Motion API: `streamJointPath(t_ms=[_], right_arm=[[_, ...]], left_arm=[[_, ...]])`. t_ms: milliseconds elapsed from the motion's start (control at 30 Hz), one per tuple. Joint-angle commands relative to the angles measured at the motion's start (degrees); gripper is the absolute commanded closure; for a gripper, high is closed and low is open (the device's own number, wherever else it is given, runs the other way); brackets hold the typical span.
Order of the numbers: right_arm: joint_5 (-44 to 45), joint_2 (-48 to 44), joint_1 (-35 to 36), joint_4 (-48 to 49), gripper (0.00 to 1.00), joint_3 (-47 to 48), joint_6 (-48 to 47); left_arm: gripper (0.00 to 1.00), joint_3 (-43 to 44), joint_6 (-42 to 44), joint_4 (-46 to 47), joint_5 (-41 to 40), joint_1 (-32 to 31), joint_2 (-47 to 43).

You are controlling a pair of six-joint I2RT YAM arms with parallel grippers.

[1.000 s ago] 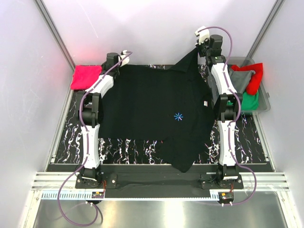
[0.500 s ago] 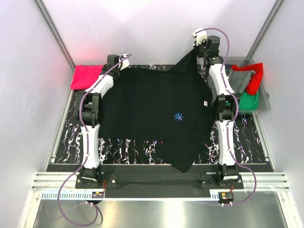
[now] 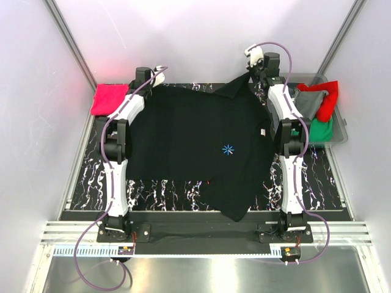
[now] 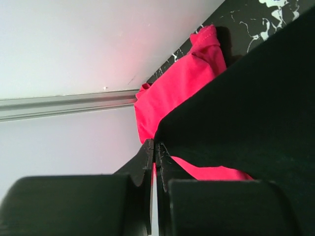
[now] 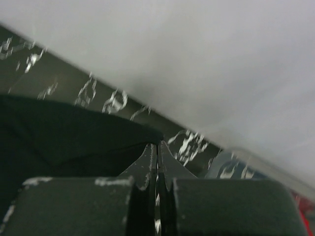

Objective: Fold and stack the t-shirts
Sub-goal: Fold the tshirt

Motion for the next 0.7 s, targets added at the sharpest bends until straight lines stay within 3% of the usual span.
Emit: streamJointPath(t_ms=[0, 433, 667], right_arm=[[0.35, -11.05, 0.32, -0.72, 1.0, -5.54, -2.43], [-2.37, -24.41, 0.76, -7.57, 1.0, -19.52, -1.2], [-2.64, -34.6, 2.08, -8.1, 1.0, -33.83, -2.78]], left_arm=[[1.0, -1.89, 0.41, 1.99, 0.07, 0.46, -4.69], [1.0, -13.32, 0.15, -0.2, 4.2, 0.28, -14.18], [1.0, -15.69, -1.43, -3.19, 5.7, 0.28, -16.47]])
